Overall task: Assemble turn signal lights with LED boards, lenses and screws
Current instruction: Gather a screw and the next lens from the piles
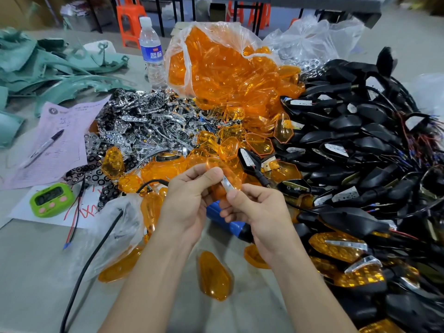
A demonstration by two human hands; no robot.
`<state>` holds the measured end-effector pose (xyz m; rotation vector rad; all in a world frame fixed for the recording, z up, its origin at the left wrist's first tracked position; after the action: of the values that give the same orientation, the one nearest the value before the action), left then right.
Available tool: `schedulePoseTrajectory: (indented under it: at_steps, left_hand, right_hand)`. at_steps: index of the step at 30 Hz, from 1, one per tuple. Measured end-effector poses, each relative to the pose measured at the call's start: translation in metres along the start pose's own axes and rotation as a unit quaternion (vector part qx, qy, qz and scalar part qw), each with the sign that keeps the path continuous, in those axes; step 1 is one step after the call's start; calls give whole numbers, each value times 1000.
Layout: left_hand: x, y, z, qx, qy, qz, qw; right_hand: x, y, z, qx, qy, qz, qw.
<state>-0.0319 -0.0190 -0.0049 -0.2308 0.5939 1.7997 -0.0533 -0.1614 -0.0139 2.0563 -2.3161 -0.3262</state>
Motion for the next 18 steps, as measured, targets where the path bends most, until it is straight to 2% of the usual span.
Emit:
schedulePoseTrajectory:
  at_steps: [4,6,8,10,11,12,14,15,16,18]
  left_hand:
    - [0,2,-3,-5,-7,15,1000]
    - [6,1,-2,-54,-85,58,993]
    - [9,0,-2,-93,-161,61,981]
    - [-3,2,-10,-65,-172,-26,983]
    - [-6,3,-13,-52,-173,-51,982]
    - [-4,2,-13,-45,-170,-48,983]
    - [10,-4,-9,-27,-147,-2,989]
    - [20,-8,-7,-20,-152,19,988]
    - [30,-10,-3,-20,-176,34,984]
    - [50,-14,5,-40,-268,54,961]
  right_hand:
    - [3,0,-6,55,69,42,995]
    - [5,1,-9,92,156,74,981]
    - [8,7,-18,164,305,136,928]
    - [1,17,-35,264,423,178,848]
    - [-8,19,-39,296,457,161,823]
    - [-17,19,-38,306,467,115,821]
    - [-23,11,-33,234,391,28,890]
    - [-19,4,-32,187,358,19,915]
    - [-12,-4,-33,171,359,40,917]
    - [5,-25,-39,187,442,118,869]
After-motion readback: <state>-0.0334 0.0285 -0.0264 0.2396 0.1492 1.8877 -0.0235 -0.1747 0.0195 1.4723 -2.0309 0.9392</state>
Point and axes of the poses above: each hand's wrist, its own y-axis away from the middle knuckle, its own x-axis out of the back of the hand, z = x × y, the point moved 7 cm from there along -y, towards the middle knuckle, and after that the axes turned 11 degrees about z, right-handed, at the moved point
